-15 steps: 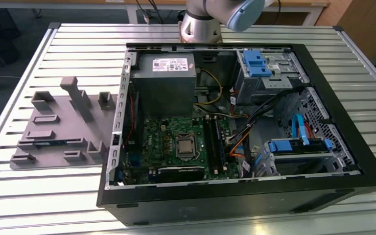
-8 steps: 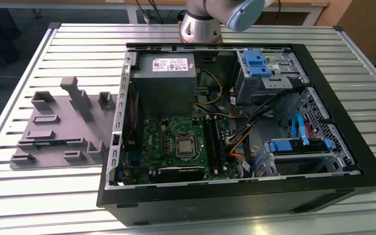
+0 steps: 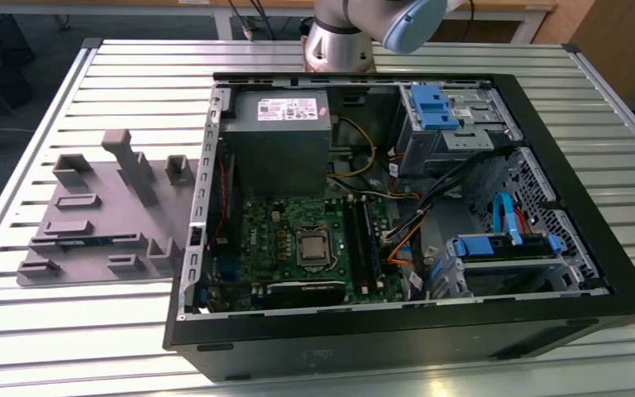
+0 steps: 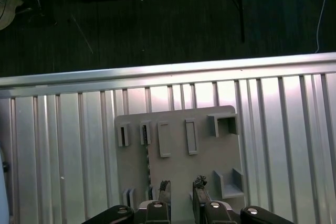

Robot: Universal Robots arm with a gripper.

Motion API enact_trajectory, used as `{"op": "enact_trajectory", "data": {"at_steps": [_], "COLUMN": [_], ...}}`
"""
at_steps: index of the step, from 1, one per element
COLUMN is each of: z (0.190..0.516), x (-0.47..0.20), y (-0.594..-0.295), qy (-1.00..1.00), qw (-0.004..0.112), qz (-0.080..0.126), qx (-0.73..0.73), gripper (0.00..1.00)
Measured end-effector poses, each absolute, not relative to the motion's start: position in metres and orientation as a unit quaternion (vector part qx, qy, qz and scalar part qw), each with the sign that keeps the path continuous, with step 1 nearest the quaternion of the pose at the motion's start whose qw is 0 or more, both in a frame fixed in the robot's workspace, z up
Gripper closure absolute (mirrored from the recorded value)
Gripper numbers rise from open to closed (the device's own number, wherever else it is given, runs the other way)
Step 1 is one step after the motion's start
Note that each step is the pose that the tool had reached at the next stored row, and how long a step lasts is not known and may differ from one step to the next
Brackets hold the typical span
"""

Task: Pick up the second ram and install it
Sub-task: 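Pick up the second ram and move it above second insertion slot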

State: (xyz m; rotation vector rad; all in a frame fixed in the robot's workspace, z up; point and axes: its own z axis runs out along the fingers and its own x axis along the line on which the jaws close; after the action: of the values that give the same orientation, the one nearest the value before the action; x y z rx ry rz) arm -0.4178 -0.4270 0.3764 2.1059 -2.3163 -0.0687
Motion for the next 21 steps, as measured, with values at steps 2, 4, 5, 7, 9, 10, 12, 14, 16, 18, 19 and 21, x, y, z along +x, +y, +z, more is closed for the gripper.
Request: {"op": "enact_trajectory", "data": {"at_steps": [2,4,5,7,9,10,12,14,16,18,19,21], "z": [0.3759,0.3754,0.3751,0.3747,0.3743,0.3740,0.3736,0.3732,0.3727,0.3722,0.3719,0.3714], "x": [-0.4178,-0.4178,-0.4178,-0.4178,-0.4178,-0.4178,-0.4178,-0.4178,-0.4178,-0.4178,-0.4178,-0.4178], "y": [-0.4270,-0.4270,-0.4270,-0.4270,-0.4270,-0.4270,-0.4270,-0.4270,-0.4270,-0.4270,-0.4270,-0.4270], "qy": [-0.740,-0.740,-0.740,-0.740,-0.740,-0.740,-0.740,-0.740,-0.740,-0.740,-0.740,-0.740], "qw": [0.005,0.005,0.005,0.005,0.005,0.005,0.005,0.005,0.005,0.005,0.005,0.005], "qz": [-0.022,-0.022,-0.022,-0.022,-0.022,-0.022,-0.022,-0.022,-0.022,-0.022,-0.022,-0.022], "qx": [0.673,0.673,0.673,0.673,0.673,0.673,0.673,0.673,0.673,0.673,0.673,0.673], "gripper": [0.69,0.69,0.69,0.69,0.69,0.69,0.69,0.69,0.69,0.69,0.69,0.69]}}
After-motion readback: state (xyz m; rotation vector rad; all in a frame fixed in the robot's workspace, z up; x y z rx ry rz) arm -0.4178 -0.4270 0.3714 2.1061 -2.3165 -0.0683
